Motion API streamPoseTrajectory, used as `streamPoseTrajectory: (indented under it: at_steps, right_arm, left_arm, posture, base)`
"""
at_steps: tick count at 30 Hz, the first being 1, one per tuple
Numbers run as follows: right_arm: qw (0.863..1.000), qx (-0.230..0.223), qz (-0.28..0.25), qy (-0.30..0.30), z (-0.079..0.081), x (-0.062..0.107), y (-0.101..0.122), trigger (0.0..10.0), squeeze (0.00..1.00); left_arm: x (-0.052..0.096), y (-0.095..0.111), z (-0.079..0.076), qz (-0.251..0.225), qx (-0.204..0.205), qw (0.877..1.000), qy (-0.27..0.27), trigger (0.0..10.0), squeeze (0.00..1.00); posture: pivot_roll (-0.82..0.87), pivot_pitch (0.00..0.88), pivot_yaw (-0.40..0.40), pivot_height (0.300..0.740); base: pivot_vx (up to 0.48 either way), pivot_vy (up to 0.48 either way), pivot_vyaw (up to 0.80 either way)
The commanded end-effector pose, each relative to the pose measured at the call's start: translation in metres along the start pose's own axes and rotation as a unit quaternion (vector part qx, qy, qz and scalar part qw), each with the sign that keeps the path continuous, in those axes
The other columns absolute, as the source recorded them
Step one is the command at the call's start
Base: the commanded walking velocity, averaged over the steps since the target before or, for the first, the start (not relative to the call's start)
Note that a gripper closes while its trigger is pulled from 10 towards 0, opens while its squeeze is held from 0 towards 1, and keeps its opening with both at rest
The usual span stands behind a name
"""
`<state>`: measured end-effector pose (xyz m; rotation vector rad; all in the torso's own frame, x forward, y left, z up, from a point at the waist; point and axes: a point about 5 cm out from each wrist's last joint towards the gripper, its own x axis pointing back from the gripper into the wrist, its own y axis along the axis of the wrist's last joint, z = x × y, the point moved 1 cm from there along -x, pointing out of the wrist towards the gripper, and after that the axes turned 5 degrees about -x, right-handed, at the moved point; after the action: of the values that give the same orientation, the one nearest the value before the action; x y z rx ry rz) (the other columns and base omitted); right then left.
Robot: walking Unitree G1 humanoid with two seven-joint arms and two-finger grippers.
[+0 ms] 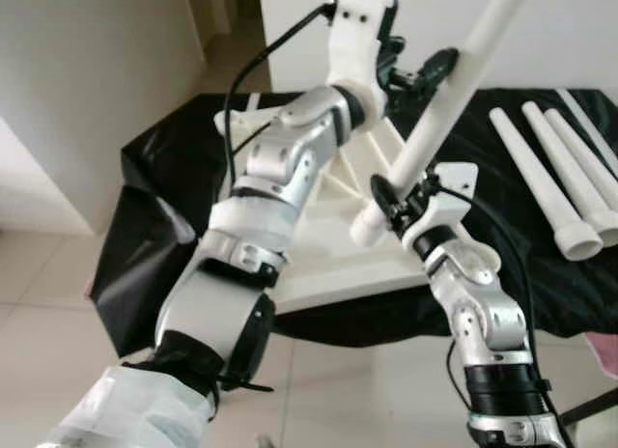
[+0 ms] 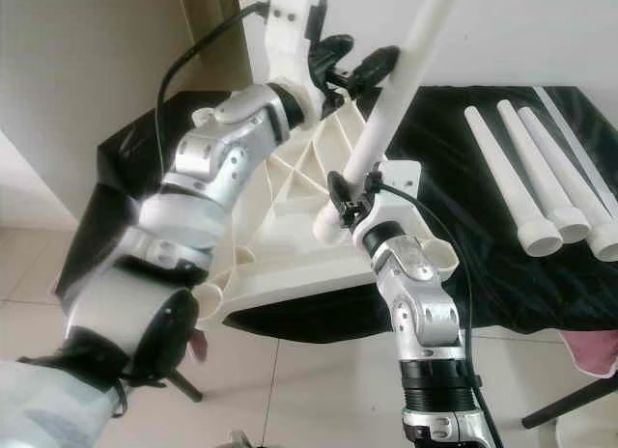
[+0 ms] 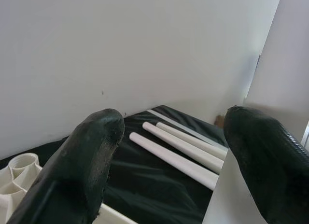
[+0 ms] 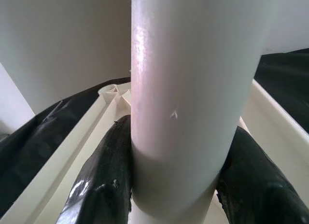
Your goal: Building children table
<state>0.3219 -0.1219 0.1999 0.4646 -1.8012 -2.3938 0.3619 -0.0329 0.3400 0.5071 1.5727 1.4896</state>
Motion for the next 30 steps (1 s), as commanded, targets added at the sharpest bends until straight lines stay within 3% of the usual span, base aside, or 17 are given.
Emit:
streamPoseTrajectory:
  at_steps: [1,6,9,12,15,19,30]
  right_arm:
    - [0.999,-0.001,0.025,0.034,0.016,-0.005,-0.009,10.0,0.0]
    - [0.999,0.0,0.004,0.033,0.015,-0.004,0.0,10.0,0.0]
    - [1.0,-0.001,-0.018,0.023,0.012,-0.002,0.009,10.0,0.0]
    - [0.999,-0.005,-0.028,0.016,0.01,-0.001,0.013,10.0,0.0]
    - [0.998,-0.014,-0.056,-0.012,0.001,0.0,0.024,10.0,0.0]
    - [0.996,-0.022,-0.081,-0.038,-0.006,0.0,0.033,10.0,0.0]
    - [0.988,-0.012,-0.107,-0.11,-0.027,0.006,0.041,10.0,0.0]
  left_arm:
    - [-0.009,0.005,-0.03,-0.011,-0.009,0.994,-0.105,10.0,0.0]
    - [-0.008,0.004,-0.019,-0.007,-0.022,0.997,-0.073,10.0,0.0]
    - [-0.005,0.004,0.002,-0.011,-0.044,0.999,-0.003,10.0,0.0]
    - [-0.002,0.004,0.014,-0.012,-0.068,0.997,0.038,10.0,0.0]
    - [0.009,0.003,0.033,-0.037,-0.049,0.993,0.097,10.0,0.0]
    - [0.022,-0.005,0.047,-0.053,-0.008,0.989,0.135,10.0,0.0]
    - [0.049,-0.043,0.056,-0.032,0.022,0.982,0.185,10.0,0.0]
  posture:
    - [-0.11,0.0,0.034,0.74]
    - [-0.11,0.0,0.034,0.74]
    - [-0.11,0.0,0.034,0.74]
    - [-0.11,0.0,0.033,0.74]
    - [-0.12,0.0,0.03,0.74]
    - [-0.13,0.0,0.028,0.74]
    - [-0.12,0.013,0.026,0.74]
  base:
    - [0.0,0.0,0.0]
    - [0.0,0.0,0.0]
    - [0.0,0.0,0.0]
    - [0.0,0.0,0.0]
    - [0.0,0.0,0.0]
    - [0.0,0.0,0.0]
    - [0.0,0.0,0.0]
